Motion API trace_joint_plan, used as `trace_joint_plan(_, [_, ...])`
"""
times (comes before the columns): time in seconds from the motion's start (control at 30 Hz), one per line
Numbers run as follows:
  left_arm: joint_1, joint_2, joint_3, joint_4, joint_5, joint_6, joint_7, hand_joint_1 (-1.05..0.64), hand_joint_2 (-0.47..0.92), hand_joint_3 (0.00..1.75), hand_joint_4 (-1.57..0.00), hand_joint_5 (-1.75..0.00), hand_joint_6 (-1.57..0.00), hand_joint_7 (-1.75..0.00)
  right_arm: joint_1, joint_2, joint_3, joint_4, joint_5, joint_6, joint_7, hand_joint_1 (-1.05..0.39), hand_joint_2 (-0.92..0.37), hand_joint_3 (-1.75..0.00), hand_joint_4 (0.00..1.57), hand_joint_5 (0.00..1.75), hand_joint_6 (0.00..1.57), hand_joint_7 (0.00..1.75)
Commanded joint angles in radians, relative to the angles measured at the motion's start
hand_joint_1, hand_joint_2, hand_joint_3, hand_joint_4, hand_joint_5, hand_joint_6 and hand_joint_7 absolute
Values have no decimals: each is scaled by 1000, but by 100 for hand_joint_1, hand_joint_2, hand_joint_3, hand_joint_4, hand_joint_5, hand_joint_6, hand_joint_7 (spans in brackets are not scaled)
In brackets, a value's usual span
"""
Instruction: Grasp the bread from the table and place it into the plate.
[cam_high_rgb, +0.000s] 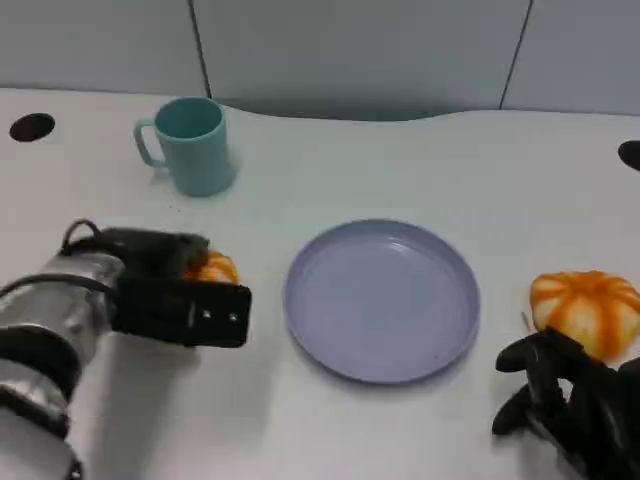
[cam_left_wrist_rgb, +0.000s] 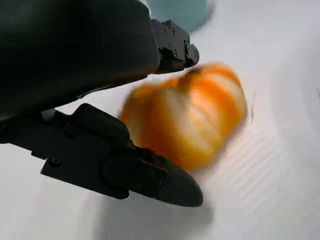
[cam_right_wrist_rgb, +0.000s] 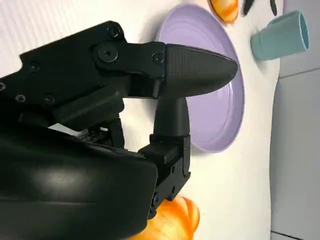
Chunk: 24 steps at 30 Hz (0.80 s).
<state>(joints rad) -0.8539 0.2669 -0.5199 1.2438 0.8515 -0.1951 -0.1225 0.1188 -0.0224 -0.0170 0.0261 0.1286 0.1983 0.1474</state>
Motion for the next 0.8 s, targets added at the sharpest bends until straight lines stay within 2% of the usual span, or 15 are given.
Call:
trace_joint_plan(0.03, [0, -60, -4, 85, -42, 22, 57, -61, 80, 0, -16, -8, -25, -6, 22, -8, -13, -14, 7, -2, 0, -32, -92, -61, 57, 175, 38, 169])
trace_joint_plan(0.1, [4, -70, -3, 96, -59, 24, 68, -51, 78, 0, -22, -10, -33, -7, 24, -7, -15, -16, 9, -1, -1, -32, -92, -61, 58, 175, 38, 169])
trace_joint_plan(0.2, [4, -78, -9, 102, -73, 26, 77, -50, 80, 1, -28, -14, -46, -12, 29, -3, -16, -23, 9, 9, -9, -33, -92, -60, 59, 175, 39, 169])
trace_joint_plan(0.23, [6, -76, -7, 101, -80, 18, 96, -50, 81, 1, -37, -20, -53, -16, 29, -3, -16, -26, 8, 13, -11, -33, -92, -60, 59, 175, 39, 169])
trace_joint_plan(0.27, [9, -73, -6, 100, -82, 9, 119, -48, 81, 1, -26, -87, -41, -70, 30, -3, -16, -27, 8, 12, -10, -33, -92, -60, 59, 175, 38, 169])
trace_joint_plan(0.3, [14, -69, -11, 98, -78, -3, 163, -46, 82, 1, -19, -130, -27, -116, 31, -3, -16, -28, 9, 11, -10, -33, -92, -59, 59, 175, 38, 169])
trace_joint_plan(0.33, [20, -66, -19, 97, -70, -15, 220, -37, 83, 1, -29, -156, -24, -151, 32, -3, -16, -28, 10, 10, -8, -33, -92, -59, 59, 175, 38, 169])
trace_joint_plan(0.37, [24, -64, -27, 97, -65, -23, 258, -32, 83, 1, -38, -165, -26, -162, 33, -3, -16, -29, 10, 8, -7, -33, -92, -59, 59, 175, 38, 169])
trace_joint_plan(0.4, [26, -63, -32, 99, -62, -29, 282, -28, 84, 1, -44, -171, -28, -170, 33, -3, -16, -29, 11, 8, -7, -34, -92, -59, 59, 175, 38, 169])
trace_joint_plan(0.5, [25, -63, -40, 105, -64, -35, 300, -26, 84, 0, -48, -174, -28, -174, 33, -3, -16, -29, 11, 8, -7, -34, -92, -58, 59, 175, 38, 169])
trace_joint_plan(0.57, [50, -56, -3, 99, -102, -83, 409, -20, 89, 9, -61, -175, -37, -174, 32, -1, -17, -13, 13, -10, -2, -33, -92, -59, 61, 175, 38, 169])
trace_joint_plan(0.63, [63, -52, 34, 98, -143, -121, 449, -17, 91, 15, -68, -175, -41, -175, 33, -1, -15, -6, 10, -19, -1, -32, -92, -59, 62, 175, 39, 169])
trace_joint_plan(0.8, [62, -49, 173, 87, -306, -168, 354, -16, 87, 12, -72, -175, -48, -175, 33, -5, -12, 9, 7, -34, 6, -31, -92, -60, 60, 175, 37, 168])
